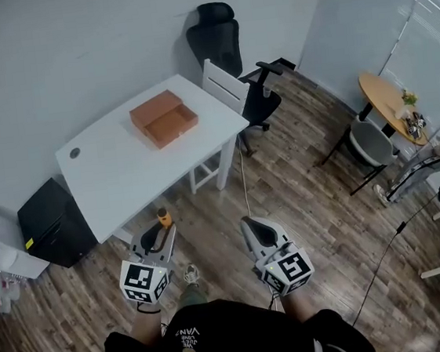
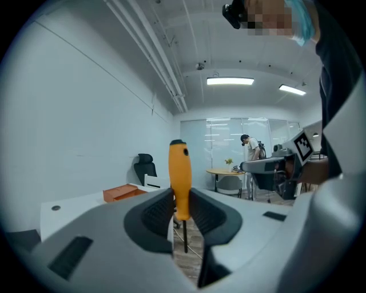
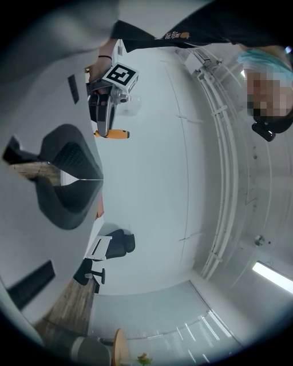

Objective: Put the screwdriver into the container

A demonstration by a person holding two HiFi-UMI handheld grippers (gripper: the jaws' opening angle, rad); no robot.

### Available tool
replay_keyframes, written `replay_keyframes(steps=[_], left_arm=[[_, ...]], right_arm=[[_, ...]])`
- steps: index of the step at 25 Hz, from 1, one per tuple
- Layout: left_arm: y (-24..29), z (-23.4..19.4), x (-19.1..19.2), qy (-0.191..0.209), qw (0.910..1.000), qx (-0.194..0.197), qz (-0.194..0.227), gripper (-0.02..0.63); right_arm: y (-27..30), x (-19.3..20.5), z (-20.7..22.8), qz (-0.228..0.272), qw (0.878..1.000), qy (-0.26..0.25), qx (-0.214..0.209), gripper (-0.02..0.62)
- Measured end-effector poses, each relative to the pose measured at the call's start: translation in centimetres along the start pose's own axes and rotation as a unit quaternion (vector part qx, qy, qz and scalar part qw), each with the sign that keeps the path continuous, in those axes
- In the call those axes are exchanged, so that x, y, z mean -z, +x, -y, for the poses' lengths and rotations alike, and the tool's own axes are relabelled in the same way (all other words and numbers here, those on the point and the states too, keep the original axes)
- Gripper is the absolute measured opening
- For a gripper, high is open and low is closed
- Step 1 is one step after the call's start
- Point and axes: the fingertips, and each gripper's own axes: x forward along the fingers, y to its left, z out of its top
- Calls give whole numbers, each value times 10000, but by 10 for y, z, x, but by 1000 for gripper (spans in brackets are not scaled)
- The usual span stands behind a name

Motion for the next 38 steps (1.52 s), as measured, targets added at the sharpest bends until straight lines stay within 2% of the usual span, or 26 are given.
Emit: replay_keyframes(steps=[11,19,30,38], left_arm=[[53,-80,-10,33,10000,64,55,89],[85,-132,-10,100,9998,185,16,90],[108,-175,-11,154,9991,394,-31,89],[126,-181,-7,56,9990,440,-46,89]], right_arm=[[94,-10,19,-45,10000,-45,-32,12],[149,-9,29,-6,9999,11,127,12],[198,-15,37,74,9994,10,323,12],[211,-14,50,18,9994,3,343,12]])
